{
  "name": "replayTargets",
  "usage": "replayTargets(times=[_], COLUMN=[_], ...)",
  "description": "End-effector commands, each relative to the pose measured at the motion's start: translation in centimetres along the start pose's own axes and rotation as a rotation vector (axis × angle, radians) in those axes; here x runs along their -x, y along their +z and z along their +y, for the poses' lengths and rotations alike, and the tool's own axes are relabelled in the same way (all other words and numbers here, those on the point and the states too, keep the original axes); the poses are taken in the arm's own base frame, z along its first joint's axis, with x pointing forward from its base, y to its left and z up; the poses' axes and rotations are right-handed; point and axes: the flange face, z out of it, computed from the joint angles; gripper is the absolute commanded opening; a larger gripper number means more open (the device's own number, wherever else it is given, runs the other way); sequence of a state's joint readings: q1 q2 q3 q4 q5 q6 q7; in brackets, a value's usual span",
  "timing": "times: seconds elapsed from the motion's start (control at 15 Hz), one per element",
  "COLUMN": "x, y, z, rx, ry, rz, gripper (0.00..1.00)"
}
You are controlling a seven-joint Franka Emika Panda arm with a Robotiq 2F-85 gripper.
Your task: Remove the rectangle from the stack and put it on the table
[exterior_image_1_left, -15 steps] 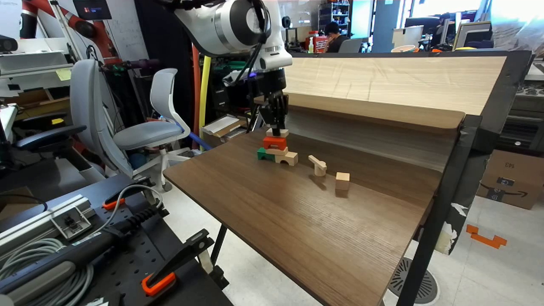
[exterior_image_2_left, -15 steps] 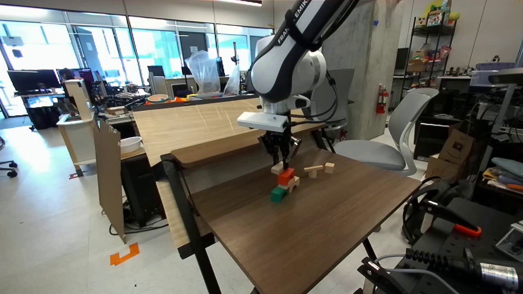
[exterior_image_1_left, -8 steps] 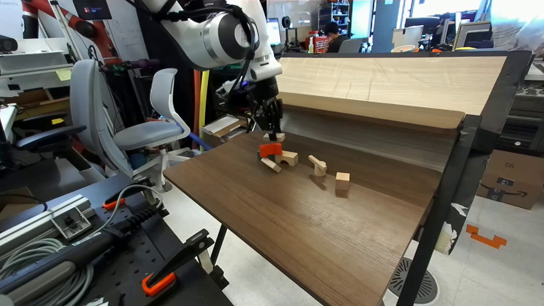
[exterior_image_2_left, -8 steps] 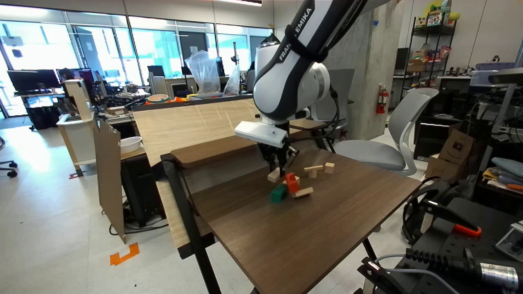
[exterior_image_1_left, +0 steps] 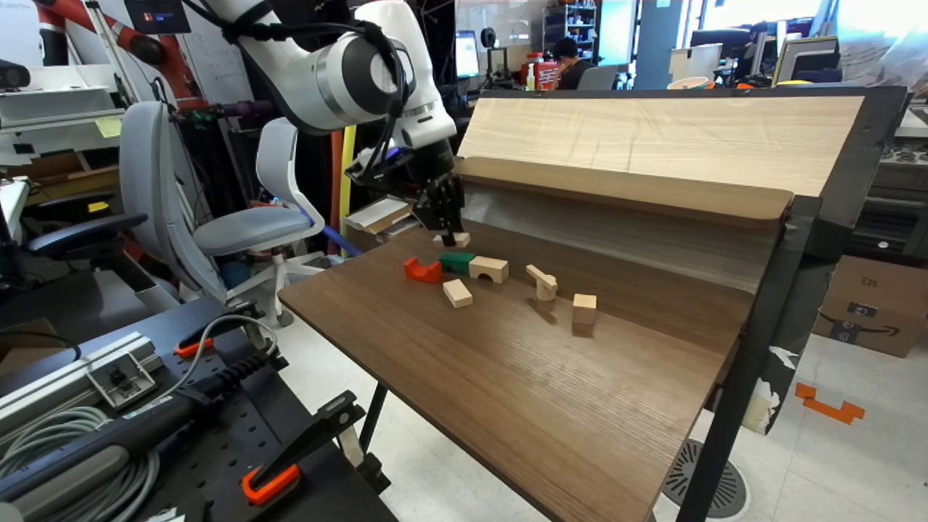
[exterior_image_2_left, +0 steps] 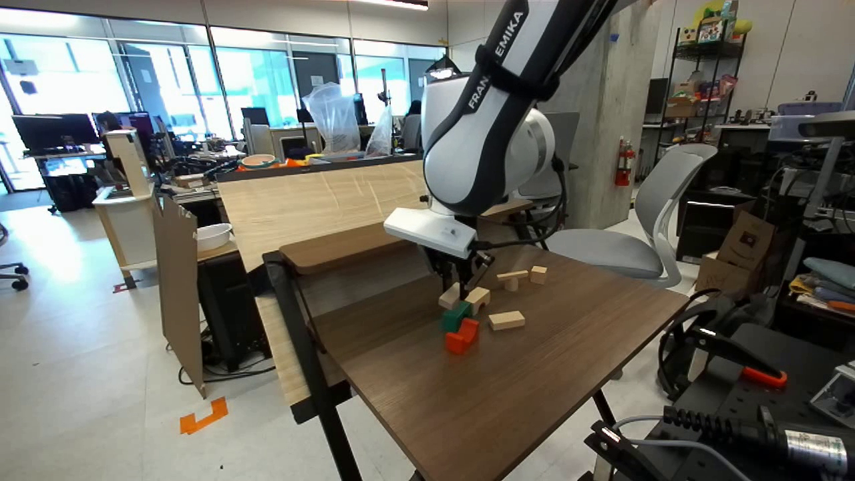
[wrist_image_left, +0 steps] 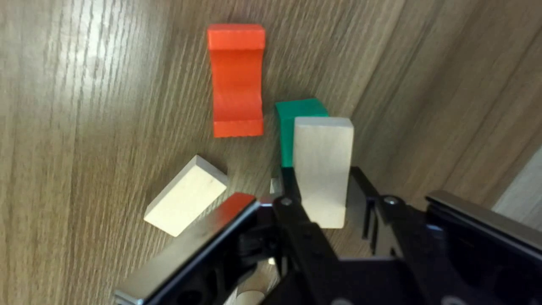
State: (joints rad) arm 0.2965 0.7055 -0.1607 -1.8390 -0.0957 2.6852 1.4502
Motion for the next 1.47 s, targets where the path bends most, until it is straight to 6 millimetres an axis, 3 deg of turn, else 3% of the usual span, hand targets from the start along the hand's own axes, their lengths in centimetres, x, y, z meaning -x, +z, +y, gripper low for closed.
replayTargets(times=[0.0, 0.73, 1.4], x=[1.0, 5.5, 8.3], y=[-2.1, -3.5, -1.0], z=[2.0, 9.2, 13.8], rx=[-0.026, -0.014, -0.015], ry=[0.004, -0.053, -0.025], rz=[0.005, -0.053, -0.093], gripper=[0.08, 0.08, 0.08])
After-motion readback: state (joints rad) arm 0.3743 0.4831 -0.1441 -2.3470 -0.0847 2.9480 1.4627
